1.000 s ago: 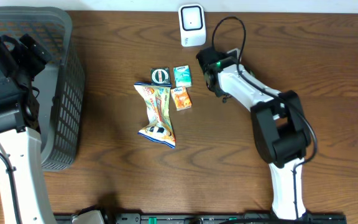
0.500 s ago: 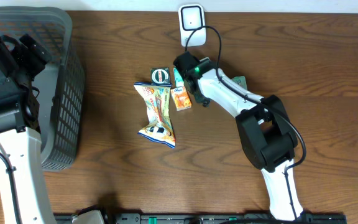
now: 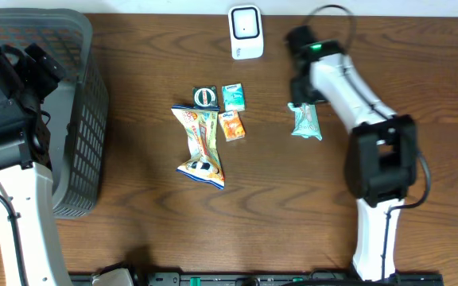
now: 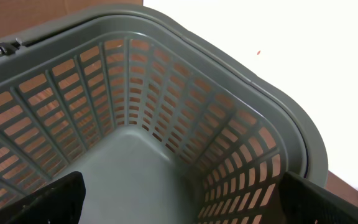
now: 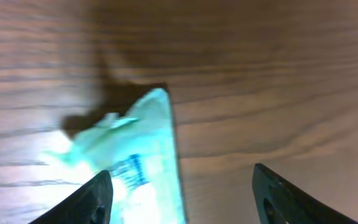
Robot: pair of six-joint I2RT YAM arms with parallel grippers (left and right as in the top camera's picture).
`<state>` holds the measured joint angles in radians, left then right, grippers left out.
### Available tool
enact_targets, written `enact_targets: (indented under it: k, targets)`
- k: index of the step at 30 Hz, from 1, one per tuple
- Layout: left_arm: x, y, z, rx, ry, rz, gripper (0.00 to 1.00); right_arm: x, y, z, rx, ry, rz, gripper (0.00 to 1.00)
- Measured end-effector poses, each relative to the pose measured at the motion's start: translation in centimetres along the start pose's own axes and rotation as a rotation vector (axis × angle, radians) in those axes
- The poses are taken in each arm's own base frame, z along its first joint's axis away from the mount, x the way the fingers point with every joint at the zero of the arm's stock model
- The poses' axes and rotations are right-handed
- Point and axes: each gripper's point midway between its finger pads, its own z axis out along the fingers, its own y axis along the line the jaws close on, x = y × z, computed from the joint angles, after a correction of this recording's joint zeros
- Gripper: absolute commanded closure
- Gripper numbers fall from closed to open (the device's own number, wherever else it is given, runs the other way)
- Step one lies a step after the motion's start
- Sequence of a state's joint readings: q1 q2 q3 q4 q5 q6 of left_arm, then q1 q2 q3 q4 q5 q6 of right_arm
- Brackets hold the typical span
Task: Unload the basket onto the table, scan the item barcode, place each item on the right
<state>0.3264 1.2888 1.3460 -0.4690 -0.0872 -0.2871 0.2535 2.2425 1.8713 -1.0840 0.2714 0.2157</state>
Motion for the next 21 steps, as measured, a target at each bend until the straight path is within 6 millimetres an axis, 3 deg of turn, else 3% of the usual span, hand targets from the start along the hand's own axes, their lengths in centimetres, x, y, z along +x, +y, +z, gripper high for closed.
enact_targets:
  k: [4,9,11,15,18,21]
  targets:
    - [0.0,0.0,0.0,0.000,0.000,0.000,0.02,1.4,-0.4,1.9,-0.199,0.085,0.021,0.37]
    - [0.0,0.0,0.0,0.000,0.000,0.000,0.02,2.4,1.1,3.6,-0.355,0.102,0.023,0.40]
    - [0.0,0.0,0.0,0.000,0.000,0.000,0.02,2.6,1.5,3.8,-0.376,0.100,0.012,0.51]
    - [0.0,0.0,0.0,0.000,0.000,0.000,0.02,3.0,2.3,3.7,-0.412,0.093,0.000,0.85]
    - [0.0,0.0,0.0,0.000,0.000,0.000,0.02,3.1,2.6,3.5,-0.420,0.098,0.011,0.98]
    - [0.0,0.0,0.0,0.000,0.000,0.000,0.02,3.5,2.9,3.2,-0.429,0.121,0.045,0.99]
